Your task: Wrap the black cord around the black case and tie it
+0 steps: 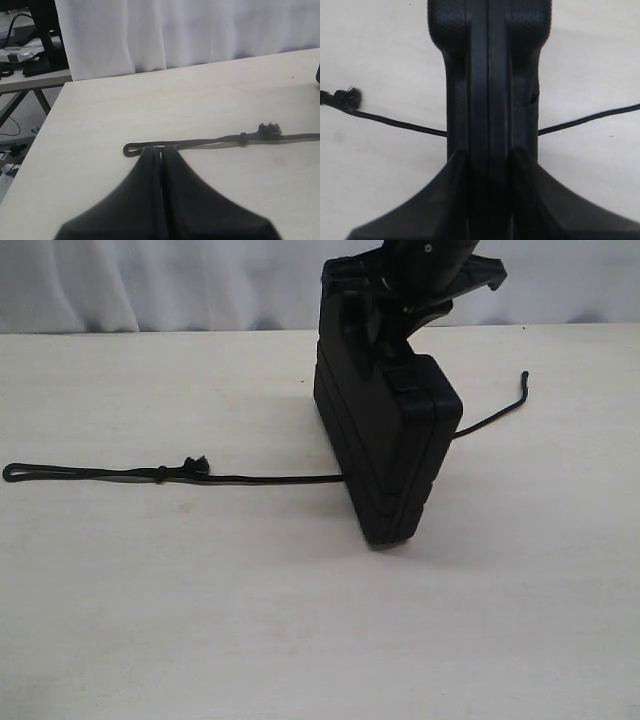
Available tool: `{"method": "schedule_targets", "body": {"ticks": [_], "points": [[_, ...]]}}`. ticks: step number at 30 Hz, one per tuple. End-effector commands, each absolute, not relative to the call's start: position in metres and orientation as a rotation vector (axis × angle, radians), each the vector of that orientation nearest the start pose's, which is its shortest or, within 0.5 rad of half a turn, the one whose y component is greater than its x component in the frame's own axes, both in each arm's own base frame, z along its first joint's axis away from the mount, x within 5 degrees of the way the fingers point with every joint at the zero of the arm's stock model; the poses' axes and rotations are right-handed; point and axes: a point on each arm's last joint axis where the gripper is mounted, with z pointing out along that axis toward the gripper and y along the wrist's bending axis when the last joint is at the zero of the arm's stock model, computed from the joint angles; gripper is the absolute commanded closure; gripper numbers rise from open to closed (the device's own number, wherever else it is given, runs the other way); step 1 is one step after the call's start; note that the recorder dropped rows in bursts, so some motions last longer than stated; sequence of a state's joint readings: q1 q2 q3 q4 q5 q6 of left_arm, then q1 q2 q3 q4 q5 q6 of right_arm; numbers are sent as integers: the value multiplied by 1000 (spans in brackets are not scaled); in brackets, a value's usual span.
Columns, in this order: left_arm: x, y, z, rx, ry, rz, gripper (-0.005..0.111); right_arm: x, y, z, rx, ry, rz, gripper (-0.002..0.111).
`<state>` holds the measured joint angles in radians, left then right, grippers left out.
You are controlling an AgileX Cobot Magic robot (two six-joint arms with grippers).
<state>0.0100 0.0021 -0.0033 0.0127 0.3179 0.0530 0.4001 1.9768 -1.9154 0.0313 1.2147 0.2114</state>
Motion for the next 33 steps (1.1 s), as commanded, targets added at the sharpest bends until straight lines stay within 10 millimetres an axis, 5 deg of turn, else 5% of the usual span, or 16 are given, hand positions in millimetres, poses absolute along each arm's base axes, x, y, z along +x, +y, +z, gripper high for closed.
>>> {"method": "schedule_targets", "body": {"ticks": [1,26,33], "points": [[54,1,186,45,1789,56,107,386,187,318,-140,2752,200,104],[54,1,186,45,1789,56,107,382,192,318,-9,2777,235,104],[54,1,186,45,1789,56,107,373,190,337,-9,2743,295,104]]}}
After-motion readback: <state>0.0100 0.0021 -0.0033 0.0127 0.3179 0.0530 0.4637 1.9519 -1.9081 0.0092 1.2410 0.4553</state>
